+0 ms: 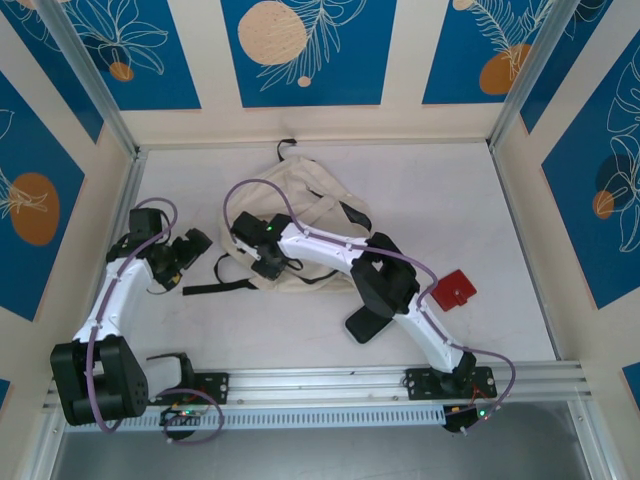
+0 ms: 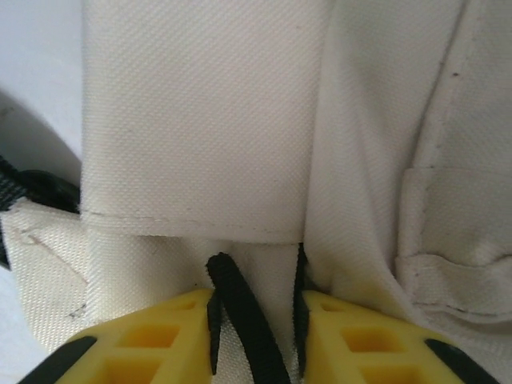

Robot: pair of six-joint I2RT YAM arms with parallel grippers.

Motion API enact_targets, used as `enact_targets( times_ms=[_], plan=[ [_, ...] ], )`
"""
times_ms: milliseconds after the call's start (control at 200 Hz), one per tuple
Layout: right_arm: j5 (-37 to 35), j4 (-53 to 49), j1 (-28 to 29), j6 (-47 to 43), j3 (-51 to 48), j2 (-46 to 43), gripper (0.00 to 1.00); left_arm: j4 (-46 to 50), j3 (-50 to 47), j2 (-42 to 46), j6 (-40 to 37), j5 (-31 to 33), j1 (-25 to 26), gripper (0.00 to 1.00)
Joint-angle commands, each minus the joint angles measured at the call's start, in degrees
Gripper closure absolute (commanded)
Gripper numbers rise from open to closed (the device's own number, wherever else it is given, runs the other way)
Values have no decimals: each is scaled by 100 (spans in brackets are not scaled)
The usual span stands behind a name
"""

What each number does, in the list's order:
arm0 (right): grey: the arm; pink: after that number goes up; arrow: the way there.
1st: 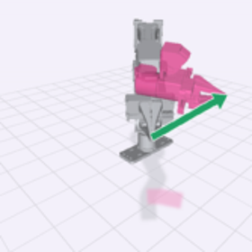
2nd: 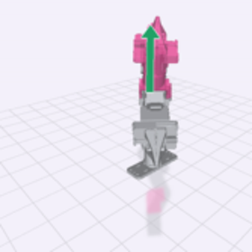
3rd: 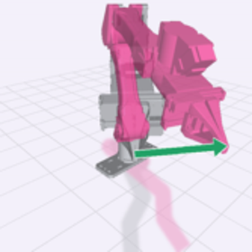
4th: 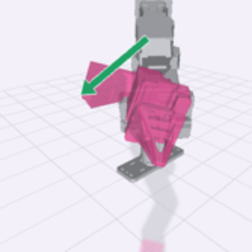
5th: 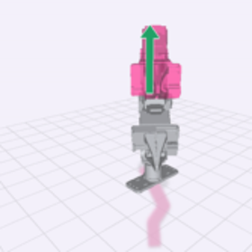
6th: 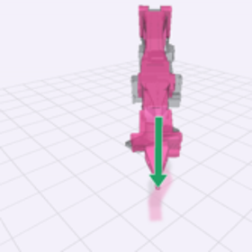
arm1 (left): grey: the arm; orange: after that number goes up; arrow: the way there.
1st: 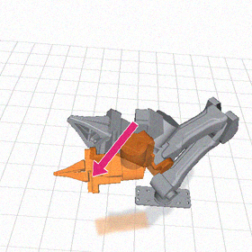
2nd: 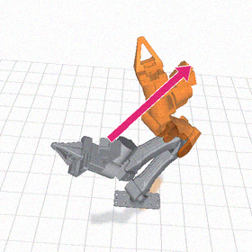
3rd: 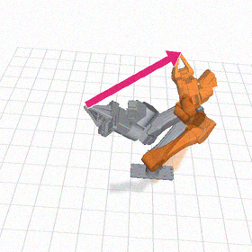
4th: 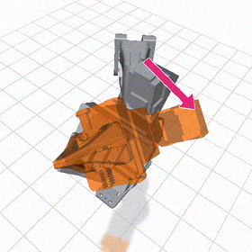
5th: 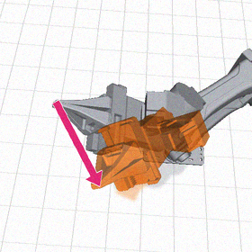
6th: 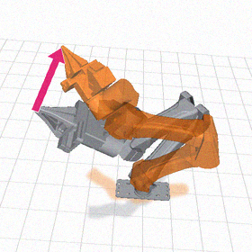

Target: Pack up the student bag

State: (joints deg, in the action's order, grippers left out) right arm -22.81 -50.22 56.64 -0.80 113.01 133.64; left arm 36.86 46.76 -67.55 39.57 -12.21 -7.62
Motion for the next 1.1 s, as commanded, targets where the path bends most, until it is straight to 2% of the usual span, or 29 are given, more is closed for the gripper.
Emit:
enact_targets(
  times_ms=[0, 495, 555, 705, 830, 1095],
  plan=[
    [-191, -43, -126, 244, -95, -266, 73, -20, -97, 1, 33, -209, -73, 0],
    [309, 132, -364, 921, -177, -699, 96, -292, -211, -143, 101, -807, -73, 0],
    [358, 105, -372, 984, -161, -716, 100, -364, -235, -162, 130, -964, -64, 1],
    [558, 83, -382, 1211, -254, -902, 100, -814, -444, -170, 468, -1634, 37, 7],
    [888, 164, -430, 1554, -527, -1198, 100, -1292, -679, -145, 921, -1910, 414, 16],
    [1990, 1015, -633, 2333, -1616, -1843, 100, -2222, -724, -545, 1741, -1754, 1580, 37]
  ],
)
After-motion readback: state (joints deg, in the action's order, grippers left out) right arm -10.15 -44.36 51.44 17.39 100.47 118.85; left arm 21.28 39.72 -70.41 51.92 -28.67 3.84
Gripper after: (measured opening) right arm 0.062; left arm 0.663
